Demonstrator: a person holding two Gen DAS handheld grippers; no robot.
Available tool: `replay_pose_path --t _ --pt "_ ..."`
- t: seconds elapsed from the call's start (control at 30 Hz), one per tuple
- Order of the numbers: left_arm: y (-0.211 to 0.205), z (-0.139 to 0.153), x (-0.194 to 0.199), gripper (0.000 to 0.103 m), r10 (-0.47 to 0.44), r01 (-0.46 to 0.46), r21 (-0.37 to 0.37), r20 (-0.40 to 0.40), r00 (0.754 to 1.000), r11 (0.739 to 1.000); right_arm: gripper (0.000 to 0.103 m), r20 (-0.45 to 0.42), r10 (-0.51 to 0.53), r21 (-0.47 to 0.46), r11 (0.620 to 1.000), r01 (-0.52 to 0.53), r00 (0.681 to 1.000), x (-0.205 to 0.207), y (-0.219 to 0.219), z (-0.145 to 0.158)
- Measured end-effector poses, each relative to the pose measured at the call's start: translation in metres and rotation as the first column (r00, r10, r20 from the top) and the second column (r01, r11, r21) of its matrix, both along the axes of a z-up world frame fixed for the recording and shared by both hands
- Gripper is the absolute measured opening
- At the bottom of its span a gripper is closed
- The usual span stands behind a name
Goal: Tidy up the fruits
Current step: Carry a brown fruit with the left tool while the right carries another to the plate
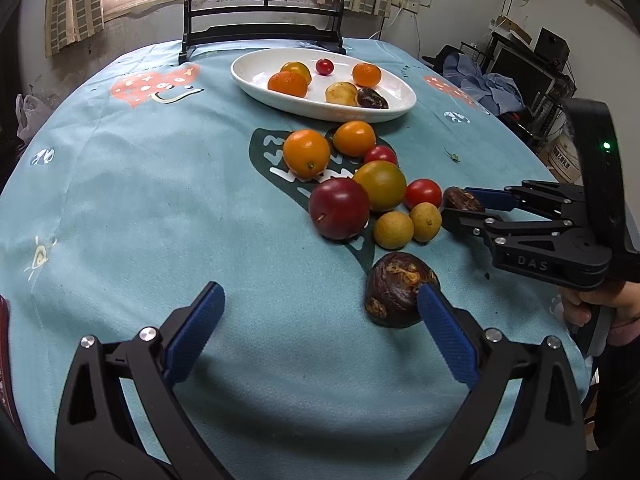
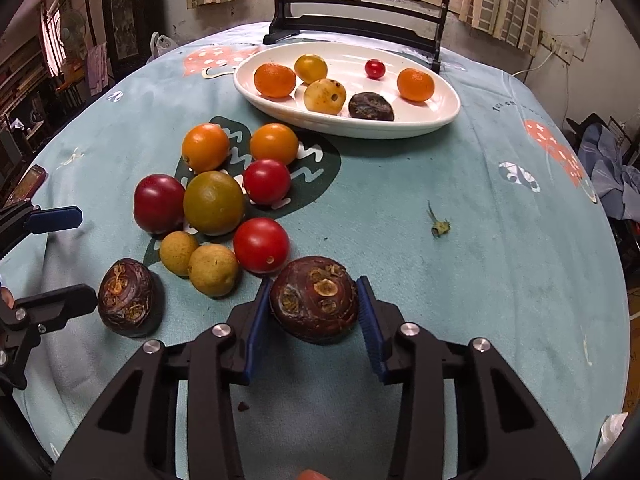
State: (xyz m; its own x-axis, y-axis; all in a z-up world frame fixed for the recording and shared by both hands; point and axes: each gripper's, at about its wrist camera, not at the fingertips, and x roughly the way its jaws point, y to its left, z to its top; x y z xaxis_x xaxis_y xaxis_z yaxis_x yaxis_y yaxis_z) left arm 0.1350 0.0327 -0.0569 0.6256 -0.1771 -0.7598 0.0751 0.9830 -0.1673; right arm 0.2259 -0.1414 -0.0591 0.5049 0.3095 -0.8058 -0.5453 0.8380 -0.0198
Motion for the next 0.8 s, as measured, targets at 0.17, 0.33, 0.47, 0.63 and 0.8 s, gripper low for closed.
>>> replay_pose_path --t 0.17,0.33,0.47,0.63,0.8 --pt "-0.015 0.007 -0.007 0.097 -0.068 0.068 0.009 0.041 0.997 0.998 0.042 0.036 -0.061 0.116 0.992 0.057 0.997 -0.023 -0.026 0.025" --pt "-0.038 0.005 -0.003 0.086 -0.133 0.132 0.024 0.031 0.991 0.991 0.042 0.057 -0.070 0.164 0.985 0.060 0.996 -0.043 -0.039 0.039" --pt "-0.047 -0.002 0.006 0.074 -0.142 0.143 0.034 -0.017 0.990 0.989 0.042 0.062 -0.063 0.194 0.980 0.050 0.996 -0.053 -0.045 0.043" --pt "-0.052 -0.006 0.011 0.069 -0.141 0.143 0.054 -0.048 0.989 0.988 0.042 0.056 -0.066 0.211 0.976 0.053 0.996 -0.057 -0.050 0.041" --pt "-0.053 -0.008 0.015 0.057 -0.136 0.141 0.072 -0.063 0.989 0.987 0.042 0.051 -0.073 0.224 0.973 0.060 0.996 -0.058 -0.054 0.038"
